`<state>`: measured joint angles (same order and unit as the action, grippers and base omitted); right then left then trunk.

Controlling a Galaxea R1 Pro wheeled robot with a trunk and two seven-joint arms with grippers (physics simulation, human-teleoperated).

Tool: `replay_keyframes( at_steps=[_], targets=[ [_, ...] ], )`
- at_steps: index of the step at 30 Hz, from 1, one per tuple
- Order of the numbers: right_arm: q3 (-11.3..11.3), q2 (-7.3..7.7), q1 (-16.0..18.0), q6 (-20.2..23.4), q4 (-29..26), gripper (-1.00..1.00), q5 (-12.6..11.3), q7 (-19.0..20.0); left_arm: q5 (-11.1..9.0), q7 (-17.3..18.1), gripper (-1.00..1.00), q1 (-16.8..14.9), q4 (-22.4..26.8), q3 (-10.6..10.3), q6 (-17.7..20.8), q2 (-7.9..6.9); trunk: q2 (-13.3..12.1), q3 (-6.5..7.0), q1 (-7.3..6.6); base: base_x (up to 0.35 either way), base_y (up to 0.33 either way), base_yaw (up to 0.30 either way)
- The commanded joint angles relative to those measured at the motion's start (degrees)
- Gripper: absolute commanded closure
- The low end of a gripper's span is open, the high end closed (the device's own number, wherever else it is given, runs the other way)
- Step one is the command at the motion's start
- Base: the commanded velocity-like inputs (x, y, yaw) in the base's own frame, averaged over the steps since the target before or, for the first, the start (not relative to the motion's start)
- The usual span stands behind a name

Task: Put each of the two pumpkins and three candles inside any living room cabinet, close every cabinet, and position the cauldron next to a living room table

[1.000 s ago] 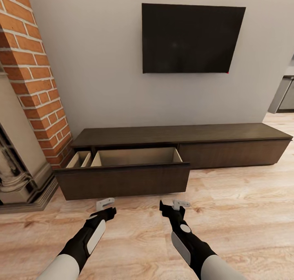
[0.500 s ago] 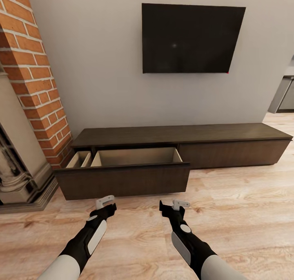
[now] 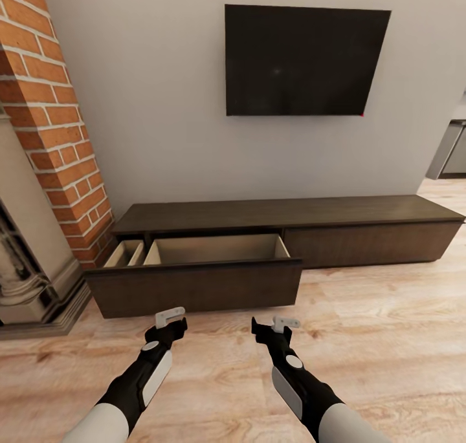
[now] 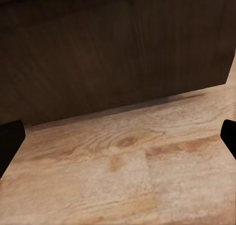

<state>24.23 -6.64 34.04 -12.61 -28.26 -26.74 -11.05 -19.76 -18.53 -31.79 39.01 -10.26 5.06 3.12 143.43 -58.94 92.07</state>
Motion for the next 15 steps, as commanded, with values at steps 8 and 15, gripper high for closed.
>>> replay_keyframes(
  at_steps=[8, 15],
  targets=[
    [0.46, 0.04, 0.05, -0.31, 0.04, -1.0, -0.6, -0.38, -0.36, -0.5, -1.0, -0.02, -0.07, -0.45, 0.21, 0.03, 0.02, -0.05, 0.01, 0.192, 0.025, 0.0],
    [0.46, 0.04, 0.07, -0.31, 0.05, -1.0, -0.6, -0.38, -0.37, -0.45, -1.0, -0.02, -0.07, -0.47, 0.21, -0.04, 0.02, -0.05, 0.01, 0.255, 0.001, 0.0]
  ],
)
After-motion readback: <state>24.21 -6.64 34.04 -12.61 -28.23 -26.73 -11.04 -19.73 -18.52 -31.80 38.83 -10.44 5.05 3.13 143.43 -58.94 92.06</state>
